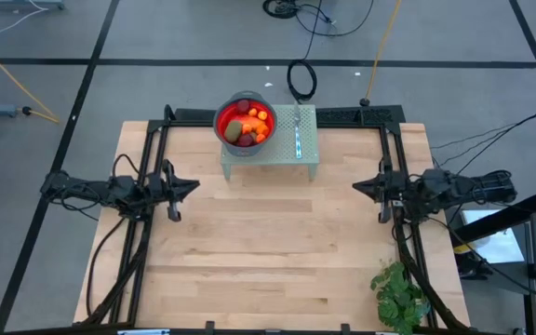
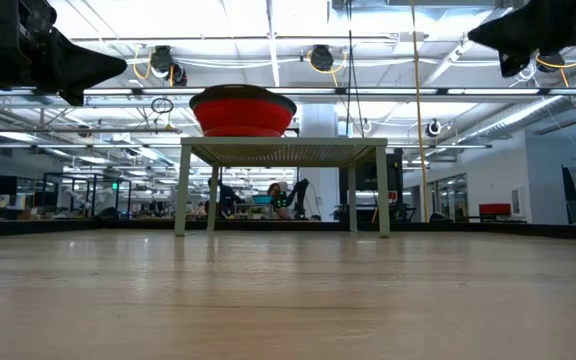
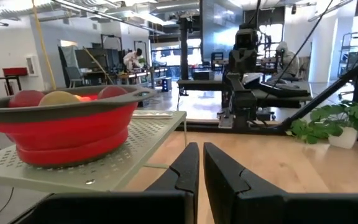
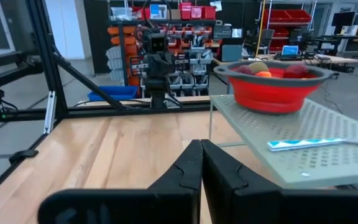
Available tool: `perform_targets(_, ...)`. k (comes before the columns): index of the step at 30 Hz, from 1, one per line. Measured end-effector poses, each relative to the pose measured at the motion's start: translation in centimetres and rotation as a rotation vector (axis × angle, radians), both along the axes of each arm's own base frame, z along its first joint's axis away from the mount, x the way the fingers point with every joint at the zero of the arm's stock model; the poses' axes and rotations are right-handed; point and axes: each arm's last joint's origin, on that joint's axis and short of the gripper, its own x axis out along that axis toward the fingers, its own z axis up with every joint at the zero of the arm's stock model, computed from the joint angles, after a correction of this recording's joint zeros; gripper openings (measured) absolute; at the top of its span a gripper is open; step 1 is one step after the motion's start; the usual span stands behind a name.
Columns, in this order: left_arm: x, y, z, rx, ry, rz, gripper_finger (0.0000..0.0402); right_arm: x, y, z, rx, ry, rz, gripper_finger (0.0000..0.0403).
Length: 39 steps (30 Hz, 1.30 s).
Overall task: Pick & Place Fruit
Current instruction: Return to Home Position
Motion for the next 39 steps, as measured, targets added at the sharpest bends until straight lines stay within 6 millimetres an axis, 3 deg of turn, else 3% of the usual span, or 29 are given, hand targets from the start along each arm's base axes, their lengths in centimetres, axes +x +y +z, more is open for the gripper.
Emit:
perform_targets(6, 0.1, -0.2, -0.3, -0.062, 0.021, -0.065, 0.0024, 0.4, 0.1, -2.7, 0.026, -0.064, 0.000, 0.0000)
perform_targets(23, 0.1, -0.2, -1.3, -0.116, 0.102, -0.089, 0.0024, 0.3, 0.1, -7.0, 0.109, -0.055, 0.000, 0.0000)
perform_targets(34, 0.1, -0.2, -1.8, -0.056, 0.168, -0.082, 0.0024, 0.4, 0.0, -7.7, 0.098, -0.031, -0.022, 0.0000)
perform_targets(39, 0.1, -0.2, -1.8, -0.051, 0.173, -0.082, 0.0024, 0.4, 0.3, -7.9, 0.096, -0.004, 0.073, 0.0000)
